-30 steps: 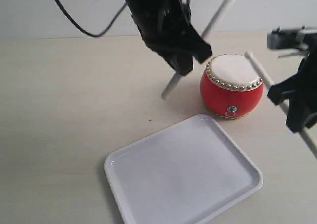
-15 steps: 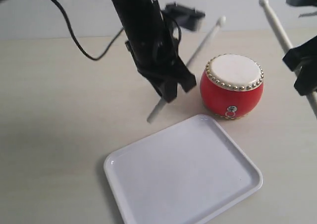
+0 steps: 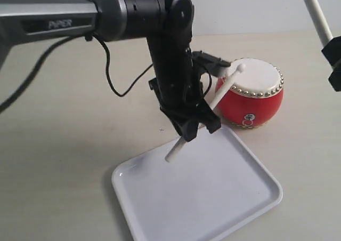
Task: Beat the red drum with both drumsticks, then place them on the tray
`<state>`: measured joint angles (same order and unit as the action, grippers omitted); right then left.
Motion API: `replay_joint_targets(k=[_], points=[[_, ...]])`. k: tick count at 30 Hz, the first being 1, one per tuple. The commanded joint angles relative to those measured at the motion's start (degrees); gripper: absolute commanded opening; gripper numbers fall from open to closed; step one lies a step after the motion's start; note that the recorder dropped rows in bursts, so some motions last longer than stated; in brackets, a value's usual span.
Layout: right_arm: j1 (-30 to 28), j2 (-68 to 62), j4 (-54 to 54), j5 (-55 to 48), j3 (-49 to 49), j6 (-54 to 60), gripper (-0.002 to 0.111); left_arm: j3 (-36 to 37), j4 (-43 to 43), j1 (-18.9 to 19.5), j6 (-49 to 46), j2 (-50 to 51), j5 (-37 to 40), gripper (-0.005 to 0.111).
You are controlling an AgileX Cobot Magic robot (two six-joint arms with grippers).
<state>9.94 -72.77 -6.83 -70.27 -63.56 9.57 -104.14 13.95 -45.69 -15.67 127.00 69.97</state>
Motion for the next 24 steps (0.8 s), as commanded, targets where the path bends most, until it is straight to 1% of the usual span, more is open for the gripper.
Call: replay_joint_targets(k=[1, 7, 10, 17, 21, 24], points=[[0.11, -7.97, -0.55, 0.3, 2.13, 0.35, 0.0, -0.17, -2.07, 0.0, 0.65, -9.18, 0.0, 0.0], [0.11, -21.44, -1.69, 0.3, 7.65, 1.67, 0.0, -0.06, -5.59, 0.0, 1.59, -20.32, 0.0, 0.0], [0.11, -23.55, -2.48, 0.3, 7.65, 2.12, 0.0, 1.03, -8.16, 0.37, 1.59, -24.75, 0.0, 0.0], [0.11, -16.79, -4.36, 0.3, 7.65, 3.23, 0.0, 7.15, -8.21, 4.0, 1.59, -30.16, 0.0, 0.0], [0.11, -13.69, -4.36, 0.3, 7.65, 3.23, 0.0, 8.15, -7.88, 4.6, 1.45, -29.22, 0.0, 0.0], [0.11, -10.61, -4.36, 0.3, 7.65, 3.23, 0.0, 8.15, -4.84, 4.4, 0.76, -25.66, 0.0, 0.0]])
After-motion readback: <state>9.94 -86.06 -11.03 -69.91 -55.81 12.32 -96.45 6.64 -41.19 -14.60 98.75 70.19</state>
